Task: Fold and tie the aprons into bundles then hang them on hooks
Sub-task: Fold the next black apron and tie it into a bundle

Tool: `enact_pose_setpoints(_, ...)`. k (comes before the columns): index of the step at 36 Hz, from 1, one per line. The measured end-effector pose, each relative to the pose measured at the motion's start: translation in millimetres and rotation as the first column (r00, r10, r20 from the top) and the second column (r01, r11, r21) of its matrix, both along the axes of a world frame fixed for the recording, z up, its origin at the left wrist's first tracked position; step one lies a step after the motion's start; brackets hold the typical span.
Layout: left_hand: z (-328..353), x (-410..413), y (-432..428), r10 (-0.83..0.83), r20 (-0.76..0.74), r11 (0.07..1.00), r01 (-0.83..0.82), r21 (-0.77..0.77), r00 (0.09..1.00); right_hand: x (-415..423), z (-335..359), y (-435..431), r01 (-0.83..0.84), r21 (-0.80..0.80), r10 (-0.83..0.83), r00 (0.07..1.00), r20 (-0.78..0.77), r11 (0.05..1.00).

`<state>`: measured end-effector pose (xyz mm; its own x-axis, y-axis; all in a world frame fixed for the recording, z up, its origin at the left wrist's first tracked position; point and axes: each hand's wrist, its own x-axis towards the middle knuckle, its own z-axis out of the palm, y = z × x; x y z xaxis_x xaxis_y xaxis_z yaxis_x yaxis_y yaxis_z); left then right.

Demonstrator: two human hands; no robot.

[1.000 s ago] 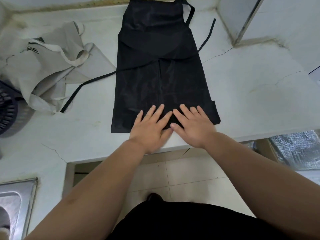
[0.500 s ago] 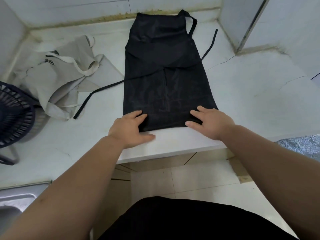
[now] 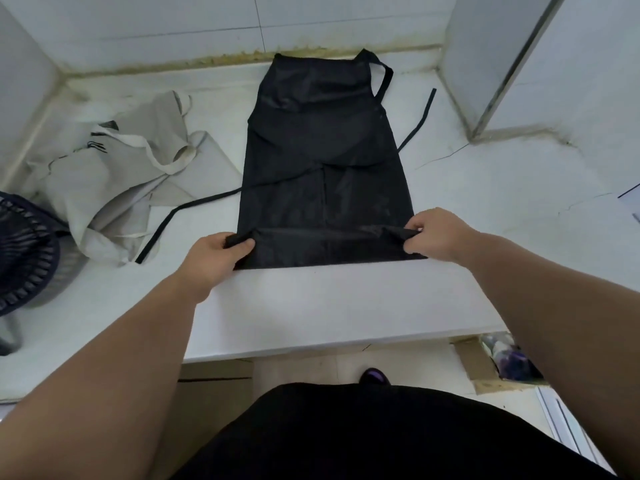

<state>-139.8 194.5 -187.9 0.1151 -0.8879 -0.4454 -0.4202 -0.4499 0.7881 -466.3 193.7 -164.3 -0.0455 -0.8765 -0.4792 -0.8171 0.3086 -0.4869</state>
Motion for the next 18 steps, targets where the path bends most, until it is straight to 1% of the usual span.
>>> enact_pose_setpoints(1, -4.6, -0.5, -3.1, 0.042, 0.027, 0.999, -0.042, -0.022, 0.999, -3.8, -1.6, -3.5, 0.048, -0.007, -0.048, 0.999, 0.023, 0.999)
enact_pose_setpoints(3, -12.6, -3.3, -8.8, 0.066, 0.172, 0.996, -0.054, -0.072, 0.983, -7.2, -5.9, -6.4, 0.122, -0.016, -0.121, 0.992, 0.047, 0.992)
enact_pose_setpoints(5, -17.8, -10.0, -12.9, 0.049, 0.357, 0.996, -0.019, -0.087, 0.933, -8.4, -13.0, -9.4, 0.168, -0.038, -0.167, 0.985, 0.039, 0.985)
enact_pose_setpoints(6, -20.2, -12.8, -13.9, 0.047, 0.427, 0.997, -0.014, -0.080, 0.903, -8.0, -16.2, -9.7, 0.185, -0.043, -0.184, 0.983, 0.029, 0.982)
enact_pose_setpoints(9, -24.6, -21.0, -11.3, 0.075, 0.569, 0.997, -0.042, -0.071, 0.819, -4.8, -22.3, -8.5, 0.201, -0.046, -0.201, 0.979, -0.014, 0.979)
enact_pose_setpoints(11, -26.5, -28.7, -7.6, 0.104, 0.654, 0.993, -0.040, -0.112, 0.749, 1.3, -24.2, -6.4, 0.178, -0.054, -0.182, 0.979, -0.089, 0.983)
enact_pose_setpoints(12, -28.4, -32.8, -6.7, 0.121, 0.688, 0.990, -0.035, -0.138, 0.715, 5.8, -25.4, -4.8, 0.165, -0.067, -0.173, 0.973, -0.154, 0.984)
enact_pose_setpoints(13, -31.3, -37.1, -5.9, 0.132, 0.718, 0.987, -0.024, -0.159, 0.683, 10.7, -26.7, -3.1, 0.133, -0.102, -0.155, 0.955, -0.251, 0.986)
enact_pose_setpoints(14, -34.2, -43.9, -4.7, 0.142, 0.743, 0.981, 0.008, -0.195, 0.654, 16.0, -28.8, -1.8, 0.066, -0.147, -0.117, 0.920, -0.375, 0.987)
enact_pose_setpoints(15, -35.1, -50.4, -3.0, 0.140, 0.758, 0.962, 0.092, -0.256, 0.637, 22.5, -31.1, 1.2, -0.039, -0.195, -0.062, 0.872, -0.486, 0.980)
enact_pose_setpoints(16, -35.7, -58.3, -3.0, 0.101, 0.759, 0.920, 0.231, -0.317, 0.643, 28.6, -34.9, 3.0, -0.168, -0.232, 0.014, 0.836, -0.549, 0.958)
enact_pose_setpoints(17, -35.6, -67.2, -2.8, 0.009, 0.767, 0.846, 0.404, -0.348, 0.641, 35.2, -40.0, 4.4, -0.290, -0.255, 0.109, 0.829, -0.549, 0.922)
enact_pose_setpoints(18, -35.4, -77.1, -2.3, -0.144, 0.784, 0.755, 0.579, -0.308, 0.604, 41.8, -44.3, 5.5, -0.390, -0.246, 0.224, 0.831, -0.510, 0.887)
